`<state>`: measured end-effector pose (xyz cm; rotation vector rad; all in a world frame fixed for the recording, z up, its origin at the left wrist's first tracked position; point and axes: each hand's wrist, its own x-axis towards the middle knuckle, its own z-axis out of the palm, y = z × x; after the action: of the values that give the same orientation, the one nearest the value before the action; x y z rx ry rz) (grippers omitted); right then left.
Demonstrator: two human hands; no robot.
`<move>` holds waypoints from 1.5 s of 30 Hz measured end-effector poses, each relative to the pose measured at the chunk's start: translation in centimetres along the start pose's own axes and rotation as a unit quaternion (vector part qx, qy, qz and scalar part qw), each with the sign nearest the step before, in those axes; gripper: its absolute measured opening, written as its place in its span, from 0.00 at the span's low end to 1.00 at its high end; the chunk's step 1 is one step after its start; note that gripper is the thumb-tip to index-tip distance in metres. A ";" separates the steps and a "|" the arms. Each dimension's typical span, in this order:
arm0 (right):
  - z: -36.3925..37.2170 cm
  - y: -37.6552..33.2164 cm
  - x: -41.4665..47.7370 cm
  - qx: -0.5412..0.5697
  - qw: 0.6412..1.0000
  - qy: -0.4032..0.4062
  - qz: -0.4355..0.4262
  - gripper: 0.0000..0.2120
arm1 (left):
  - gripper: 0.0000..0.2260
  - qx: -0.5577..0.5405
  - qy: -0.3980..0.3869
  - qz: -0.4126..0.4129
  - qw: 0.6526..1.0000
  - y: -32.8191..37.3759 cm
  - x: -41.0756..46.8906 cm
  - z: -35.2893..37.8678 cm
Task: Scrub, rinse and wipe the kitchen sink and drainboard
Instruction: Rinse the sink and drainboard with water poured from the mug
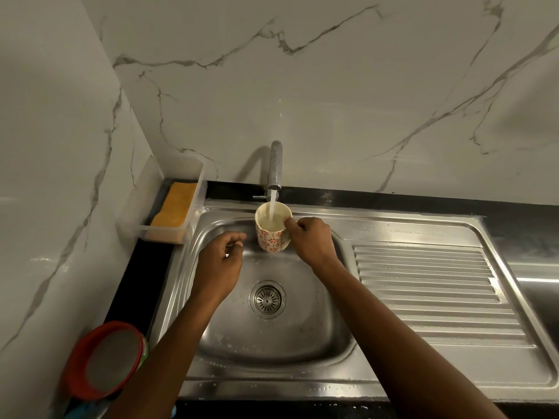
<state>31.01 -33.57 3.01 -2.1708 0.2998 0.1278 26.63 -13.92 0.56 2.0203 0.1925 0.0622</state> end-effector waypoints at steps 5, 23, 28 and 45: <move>0.0 -0.3 -0.1 -0.001 1.000 -0.005 -0.003 0.22 | 0.10 -0.007 0.000 -0.011 1.000 -0.1 -0.6 0.0; -0.4 -0.7 0.0 -0.009 1.000 -0.011 -0.009 0.22 | 0.10 -0.005 0.005 -0.045 0.999 -1.6 -4.1 0.0; -1.0 -0.4 -0.3 -0.029 0.999 -0.018 -0.023 0.22 | 0.11 -0.012 0.004 -0.053 0.998 -2.1 -7.2 0.4; 5.5 3.8 -7.0 -0.208 0.937 -0.224 -0.168 0.22 | 0.35 0.265 -0.094 -0.189 0.941 -7.8 -20.2 -1.1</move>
<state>23.34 -30.05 -1.79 -2.4904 -0.3933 0.5231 5.69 -12.92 -5.13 2.4671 0.5166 -0.4702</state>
